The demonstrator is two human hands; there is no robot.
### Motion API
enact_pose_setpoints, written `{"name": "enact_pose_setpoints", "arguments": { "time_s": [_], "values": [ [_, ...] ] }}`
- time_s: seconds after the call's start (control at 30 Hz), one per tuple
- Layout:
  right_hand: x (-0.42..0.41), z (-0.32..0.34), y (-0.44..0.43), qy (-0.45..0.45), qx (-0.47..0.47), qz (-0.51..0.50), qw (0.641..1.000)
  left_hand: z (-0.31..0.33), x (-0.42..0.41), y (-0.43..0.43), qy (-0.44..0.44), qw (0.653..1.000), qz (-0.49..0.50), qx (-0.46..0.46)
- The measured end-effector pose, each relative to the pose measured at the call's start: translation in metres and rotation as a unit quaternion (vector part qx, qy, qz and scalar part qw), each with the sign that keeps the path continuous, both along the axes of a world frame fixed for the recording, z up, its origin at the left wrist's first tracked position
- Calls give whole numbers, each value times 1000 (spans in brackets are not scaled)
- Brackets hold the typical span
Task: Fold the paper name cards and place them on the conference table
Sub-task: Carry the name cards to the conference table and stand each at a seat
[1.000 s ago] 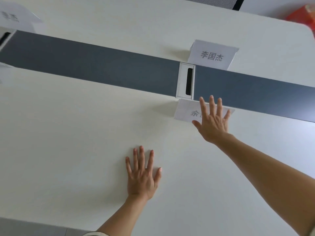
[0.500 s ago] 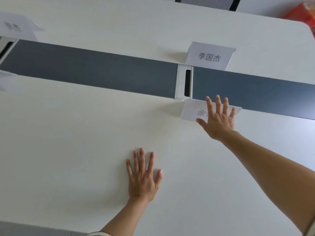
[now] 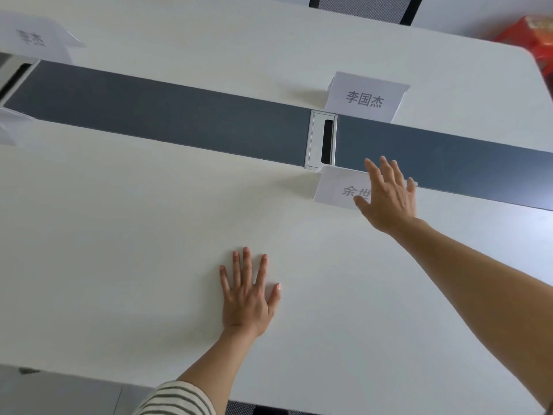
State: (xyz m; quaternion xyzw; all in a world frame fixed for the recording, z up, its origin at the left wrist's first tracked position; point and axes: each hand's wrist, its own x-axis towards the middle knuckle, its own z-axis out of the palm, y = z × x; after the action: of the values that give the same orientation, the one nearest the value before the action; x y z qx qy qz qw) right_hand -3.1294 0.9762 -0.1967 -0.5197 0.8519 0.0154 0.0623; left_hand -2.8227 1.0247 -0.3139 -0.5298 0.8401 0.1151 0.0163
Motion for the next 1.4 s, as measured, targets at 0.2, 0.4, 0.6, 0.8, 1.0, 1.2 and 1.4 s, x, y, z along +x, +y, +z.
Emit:
{"name": "enact_pose_setpoints", "arguments": {
  "time_s": [0.2,0.4,0.6,0.8,1.0,1.2,1.4],
  "values": [
    [30,37,67,-174,-88,-64,979,10,2,-4,-1,999,9,35],
    [67,60,197,-364,-134,-130,912,88,16,6,127,960,96,231],
    [105,65,341,-459,-103,-175,865,166,76,121,310,890,175,285],
    [149,63,432,-508,-45,-137,849,199,157,279,363,821,301,321],
    [221,69,449,-546,11,-62,835,217,237,395,409,739,441,303],
    [319,99,423,-550,53,57,831,231,320,452,481,677,518,204],
    [455,125,387,-548,63,158,819,246,445,488,511,606,599,113]
  ]
}}
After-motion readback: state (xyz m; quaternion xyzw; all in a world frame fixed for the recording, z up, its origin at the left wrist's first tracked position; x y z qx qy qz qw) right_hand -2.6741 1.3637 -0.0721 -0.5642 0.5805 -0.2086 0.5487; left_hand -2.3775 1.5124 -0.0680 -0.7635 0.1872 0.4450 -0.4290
